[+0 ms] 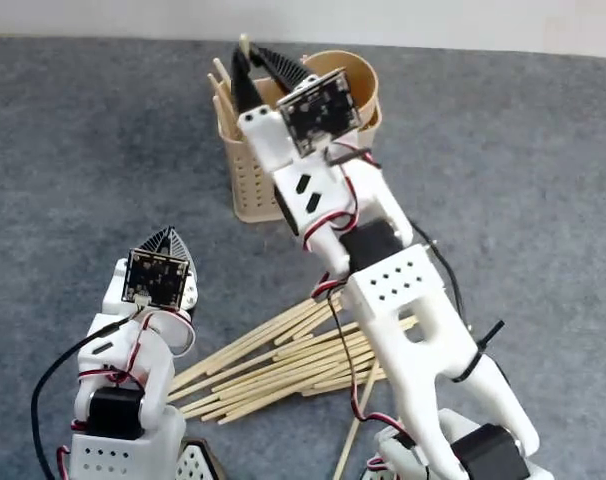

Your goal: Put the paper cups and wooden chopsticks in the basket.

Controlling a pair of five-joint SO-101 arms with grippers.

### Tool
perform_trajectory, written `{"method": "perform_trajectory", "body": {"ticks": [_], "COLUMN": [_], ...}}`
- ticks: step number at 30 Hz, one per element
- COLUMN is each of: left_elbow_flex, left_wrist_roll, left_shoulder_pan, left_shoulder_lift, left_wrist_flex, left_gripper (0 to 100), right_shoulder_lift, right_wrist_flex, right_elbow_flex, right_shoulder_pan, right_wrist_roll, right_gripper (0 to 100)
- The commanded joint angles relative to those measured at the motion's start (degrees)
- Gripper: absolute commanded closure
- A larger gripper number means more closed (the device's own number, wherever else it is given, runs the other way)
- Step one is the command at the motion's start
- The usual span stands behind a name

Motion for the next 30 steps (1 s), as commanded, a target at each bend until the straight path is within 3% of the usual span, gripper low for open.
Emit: {"method": "perform_trajectory", "body": {"ticks": [1, 5, 13, 19, 24, 30], "left_elbow_flex": [-0.8, -0.8, -0.7, -0.7, -0.7, -0.7], "left_wrist_roll": [-0.1, -0.1, -0.1, -0.1, -0.1, -0.1], "left_shoulder_pan": [0.0, 0.0, 0.0, 0.0, 0.0, 0.0], "left_shoulder_lift": [-0.4, -0.4, -0.4, -0.4, -0.4, -0.4], "left_wrist_flex": [-1.1, -1.1, -1.1, -1.1, -1.1, -1.1], "left_gripper": [99, 99, 99, 99, 99, 99], "right_shoulder_lift": [-0.1, -0.1, -3.7, -12.1, -18.7, -25.3], "right_wrist_flex": [-1.3, 2.9, 12.7, 25.7, 34.2, 41.2], "right_elbow_flex": [-0.3, -0.7, -2.5, -2.6, -1.1, 6.7], "right_shoulder_pan": [-0.6, -0.5, -0.4, -0.2, 3.5, 7.2], "right_wrist_roll": [0.7, 0.6, 0.6, 0.6, 0.5, 0.5], "right_gripper": [92.9, 87.4, 87.4, 87.5, 87.5, 93.9]}}
